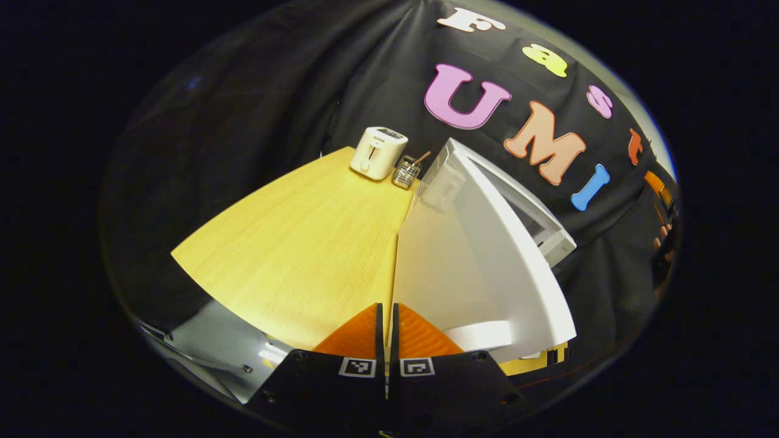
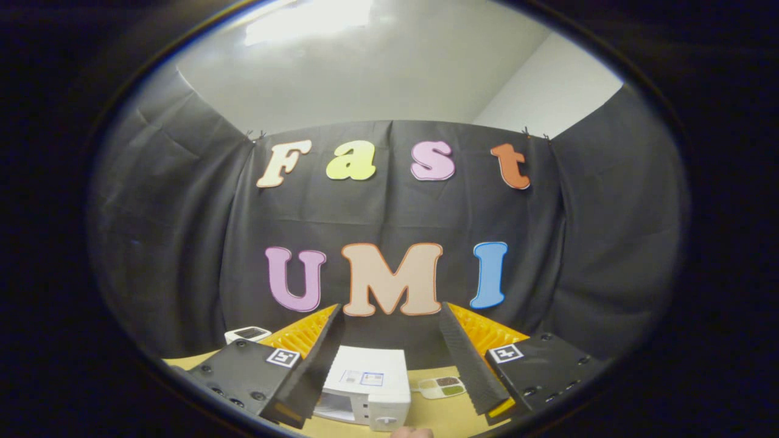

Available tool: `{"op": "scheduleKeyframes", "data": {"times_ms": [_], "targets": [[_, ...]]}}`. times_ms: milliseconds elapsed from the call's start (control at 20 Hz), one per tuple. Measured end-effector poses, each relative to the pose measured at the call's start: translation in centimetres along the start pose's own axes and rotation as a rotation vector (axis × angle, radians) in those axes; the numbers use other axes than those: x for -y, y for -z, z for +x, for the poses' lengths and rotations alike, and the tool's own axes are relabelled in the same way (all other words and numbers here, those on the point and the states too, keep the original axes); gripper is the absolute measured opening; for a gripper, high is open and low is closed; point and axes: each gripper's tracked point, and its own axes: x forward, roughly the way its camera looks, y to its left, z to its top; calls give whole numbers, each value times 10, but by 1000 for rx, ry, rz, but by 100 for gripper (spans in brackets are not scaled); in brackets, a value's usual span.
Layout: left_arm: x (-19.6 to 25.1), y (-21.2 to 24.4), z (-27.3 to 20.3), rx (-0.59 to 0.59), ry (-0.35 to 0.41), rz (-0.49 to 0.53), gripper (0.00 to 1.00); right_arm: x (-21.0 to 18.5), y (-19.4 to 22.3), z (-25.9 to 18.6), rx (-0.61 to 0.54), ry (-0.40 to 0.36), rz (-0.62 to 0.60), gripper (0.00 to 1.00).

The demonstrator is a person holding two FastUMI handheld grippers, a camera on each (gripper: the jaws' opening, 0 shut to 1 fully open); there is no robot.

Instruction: Open the microwave oven with the left hand, put the food in, and close the microwave oven.

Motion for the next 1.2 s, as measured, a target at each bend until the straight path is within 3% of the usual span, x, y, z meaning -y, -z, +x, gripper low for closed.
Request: {"op": "scheduleKeyframes", "data": {"times_ms": [50,100,450,750,800,850,1200], "targets": [[6,6,0,-12,10,-8,1,1,-1,1,2,-1,-3,90],[13,10,1,-22,22,-16,1,4,-2,2,5,3,-12,96],[81,37,13,-77,114,134,1,32,3,-2,-25,26,-31,90],[136,34,44,-72,186,182,1,68,-3,-2,-24,46,-80,90],[141,34,48,-69,187,183,0,77,-5,-1,-21,50,-86,96],[147,34,53,-69,187,183,1,86,-7,0,-20,54,-87,90],[188,28,81,-22,144,137,0,135,-20,28,-27,27,-46,90]]}}
